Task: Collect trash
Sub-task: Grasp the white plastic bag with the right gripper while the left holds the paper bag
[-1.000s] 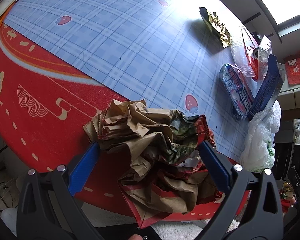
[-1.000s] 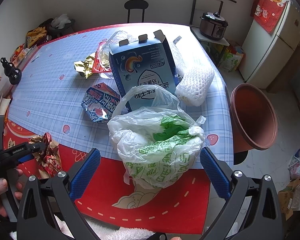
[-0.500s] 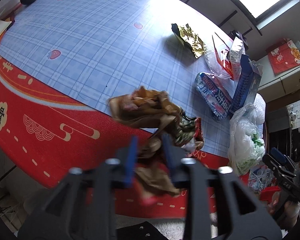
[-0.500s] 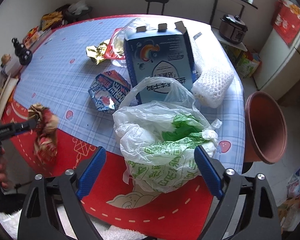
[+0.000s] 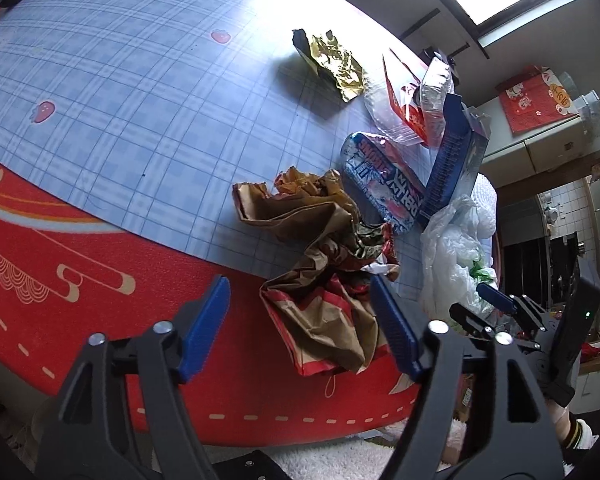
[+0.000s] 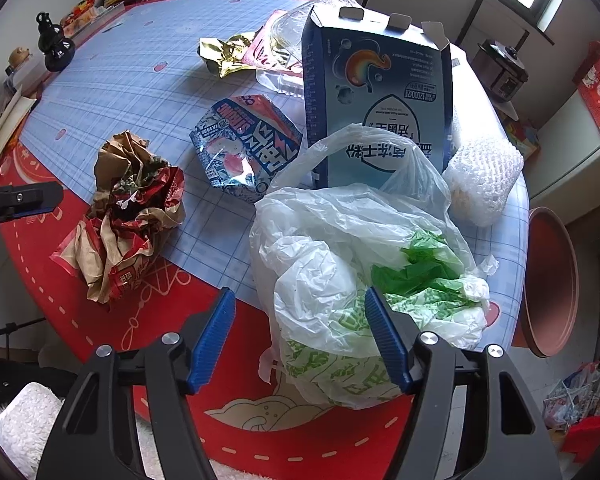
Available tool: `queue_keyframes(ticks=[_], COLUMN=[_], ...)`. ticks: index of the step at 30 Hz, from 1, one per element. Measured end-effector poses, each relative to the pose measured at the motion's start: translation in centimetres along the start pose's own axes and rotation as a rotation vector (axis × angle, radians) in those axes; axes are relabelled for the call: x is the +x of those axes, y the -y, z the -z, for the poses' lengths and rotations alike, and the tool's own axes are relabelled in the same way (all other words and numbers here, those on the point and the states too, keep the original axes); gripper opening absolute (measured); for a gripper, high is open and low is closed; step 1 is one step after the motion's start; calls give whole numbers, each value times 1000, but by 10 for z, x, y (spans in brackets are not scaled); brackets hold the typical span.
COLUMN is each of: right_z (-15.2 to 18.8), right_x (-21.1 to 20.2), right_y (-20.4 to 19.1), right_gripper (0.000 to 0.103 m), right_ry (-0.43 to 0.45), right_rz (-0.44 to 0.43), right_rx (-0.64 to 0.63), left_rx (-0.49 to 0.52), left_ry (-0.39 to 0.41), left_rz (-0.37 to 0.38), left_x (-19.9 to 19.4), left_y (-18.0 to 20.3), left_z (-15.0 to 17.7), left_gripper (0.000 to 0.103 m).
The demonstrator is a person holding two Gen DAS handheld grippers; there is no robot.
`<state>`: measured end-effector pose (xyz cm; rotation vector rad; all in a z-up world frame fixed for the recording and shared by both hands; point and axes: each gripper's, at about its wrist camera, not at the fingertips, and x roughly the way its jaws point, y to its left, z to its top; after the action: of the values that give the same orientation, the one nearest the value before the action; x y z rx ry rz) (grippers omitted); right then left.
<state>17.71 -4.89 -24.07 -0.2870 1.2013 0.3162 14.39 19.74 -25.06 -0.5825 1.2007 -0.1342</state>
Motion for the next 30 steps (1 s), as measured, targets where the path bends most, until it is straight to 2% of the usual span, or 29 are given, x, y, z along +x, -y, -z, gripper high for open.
queue_keyframes(ticks=[4, 7, 11, 15, 17, 18, 19, 21, 24, 25, 26, 30], right_z=[-2, -3, -3, -1, 1, 2, 2, 3, 4, 4, 4, 4], right_x=[0, 1, 3, 8, 11, 12, 12, 11, 4, 1, -3, -20], right_y=[1, 2, 3, 5, 6, 6, 7, 9, 7, 6, 5, 2], right_gripper=[66, 66, 66, 66, 60, 51, 40, 32, 20, 17, 17, 14], right_ry=[4, 7, 8, -1, -9, -12, -13, -8, 12, 25, 37, 94], right_rz=[7, 10, 19, 22, 22, 18, 3, -23, -44, -59, -76, -127], right_rx=[5, 9, 8, 14, 17, 20, 28, 45, 43, 44, 46, 43], left_rx=[27, -38, -108, -123, -114, -106, -94, -65, -27, -16, -3, 28], left_ry=[-20, -56, -73, -119, -130, -129, -126, -117, -117, -122, -132, -105], left_rz=[32, 52, 23, -5, -7, -7, -7, -1, -24, -22, -7, -32], left_x=[18, 36, 55, 72, 77, 78, 78, 76, 72, 71, 69, 55], left_y=[17, 18, 16, 16, 17, 18, 20, 26, 34, 36, 37, 38], left_z=[-14, -25, -30, -25, -23, -22, -21, -21, -19, -17, -15, -5], left_gripper=[83, 83, 82, 78, 79, 78, 75, 66, 63, 44, 46, 46])
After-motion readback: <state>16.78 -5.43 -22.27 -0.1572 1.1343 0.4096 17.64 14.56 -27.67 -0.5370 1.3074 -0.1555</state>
